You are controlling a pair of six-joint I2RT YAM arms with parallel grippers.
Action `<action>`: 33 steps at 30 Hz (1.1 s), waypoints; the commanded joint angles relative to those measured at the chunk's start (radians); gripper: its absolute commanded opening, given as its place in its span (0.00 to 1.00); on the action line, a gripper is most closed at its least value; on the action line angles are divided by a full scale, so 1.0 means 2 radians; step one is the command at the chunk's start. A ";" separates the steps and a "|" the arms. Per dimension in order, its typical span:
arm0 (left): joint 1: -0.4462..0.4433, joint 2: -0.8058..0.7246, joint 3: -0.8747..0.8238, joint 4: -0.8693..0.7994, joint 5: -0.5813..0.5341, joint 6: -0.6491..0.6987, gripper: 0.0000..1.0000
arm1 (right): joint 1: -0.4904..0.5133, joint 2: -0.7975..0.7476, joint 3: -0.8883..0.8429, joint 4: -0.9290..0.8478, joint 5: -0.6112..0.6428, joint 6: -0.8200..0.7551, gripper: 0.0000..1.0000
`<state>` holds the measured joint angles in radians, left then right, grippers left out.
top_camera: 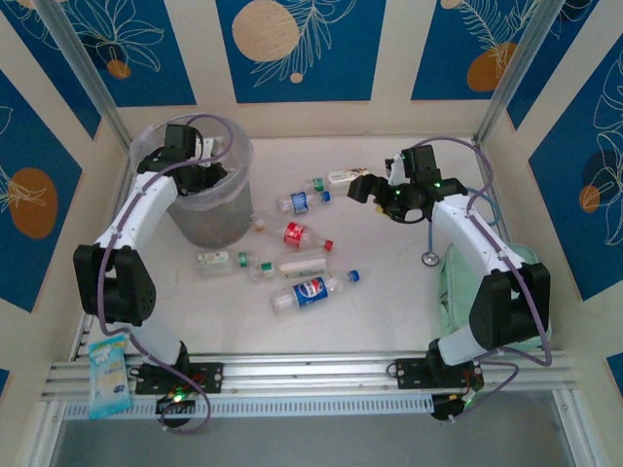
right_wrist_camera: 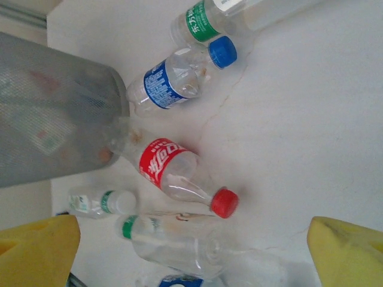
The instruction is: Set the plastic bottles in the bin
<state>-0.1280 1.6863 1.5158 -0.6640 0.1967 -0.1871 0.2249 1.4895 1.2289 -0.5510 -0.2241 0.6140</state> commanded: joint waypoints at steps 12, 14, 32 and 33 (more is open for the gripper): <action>-0.034 -0.007 -0.017 0.065 0.044 -0.078 0.17 | 0.078 -0.098 -0.173 -0.070 0.017 0.197 0.94; -0.037 -0.013 -0.028 0.084 0.052 -0.095 0.17 | 0.090 -0.118 -0.208 -0.050 0.022 0.233 0.92; -0.076 -0.024 -0.061 0.150 0.099 -0.171 0.18 | 0.135 -0.048 -0.279 0.162 0.028 0.371 0.76; -0.078 -0.023 -0.063 0.154 0.100 -0.173 0.18 | 0.135 -0.043 -0.278 0.163 0.029 0.372 0.75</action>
<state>-0.2600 1.6547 1.4075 -0.4194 0.3279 -0.4919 0.4873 1.3808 0.6437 -0.2516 -0.1818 1.3338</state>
